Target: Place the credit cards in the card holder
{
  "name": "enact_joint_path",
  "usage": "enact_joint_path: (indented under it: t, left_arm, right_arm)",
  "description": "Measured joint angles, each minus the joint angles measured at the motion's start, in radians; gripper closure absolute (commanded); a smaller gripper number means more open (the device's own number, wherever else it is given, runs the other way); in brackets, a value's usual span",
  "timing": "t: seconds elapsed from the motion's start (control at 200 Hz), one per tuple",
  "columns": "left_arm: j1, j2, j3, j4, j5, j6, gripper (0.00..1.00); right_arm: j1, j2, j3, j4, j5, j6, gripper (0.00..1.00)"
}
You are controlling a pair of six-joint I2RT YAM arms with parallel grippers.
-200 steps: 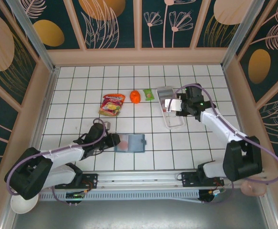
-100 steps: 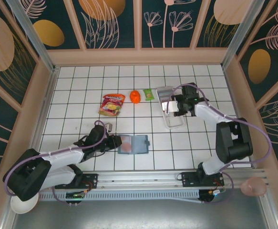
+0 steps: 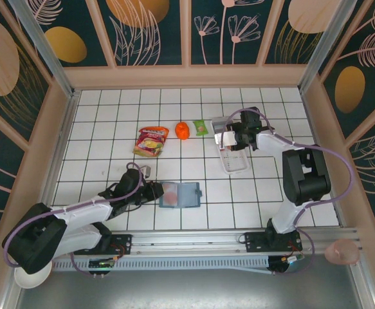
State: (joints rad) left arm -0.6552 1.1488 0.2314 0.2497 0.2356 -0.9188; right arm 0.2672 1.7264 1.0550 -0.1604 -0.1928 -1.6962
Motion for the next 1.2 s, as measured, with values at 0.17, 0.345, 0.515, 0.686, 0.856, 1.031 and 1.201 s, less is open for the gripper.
enact_joint_path:
  t: [0.17,0.345,0.515,0.686,0.856,1.031,1.201]
  left_arm:
    - [0.000,0.000,0.000,0.000,0.000,0.000,0.78]
    - [0.000,0.001,0.000,0.000,-0.001,0.000,0.78]
    - [0.000,0.001,0.000,0.000,-0.001,0.000,0.78]
    - [0.000,0.001,0.000,0.000,-0.001,0.000,0.78]
    - [0.000,0.001,0.000,0.000,-0.001,0.000,0.79]
    - [0.000,0.001,0.000,0.000,-0.001,0.000,0.79]
    - [0.000,0.001,0.000,0.000,-0.001,0.000,0.79]
  right_arm:
    - [0.004,0.011,0.001,0.003,0.001,-0.011,0.39]
    - [0.007,0.014,0.001,0.000,0.005,-0.022,0.45]
    - [0.011,0.022,0.023,-0.005,0.004,-0.027,0.52]
    - [0.012,0.022,0.037,-0.024,0.004,-0.026,0.60]
    - [0.012,0.022,0.038,-0.034,0.004,-0.031,0.65]
    - [0.012,0.022,0.038,-0.053,0.005,-0.036,0.78]
    - [0.012,0.022,0.044,-0.068,0.008,-0.038,0.83]
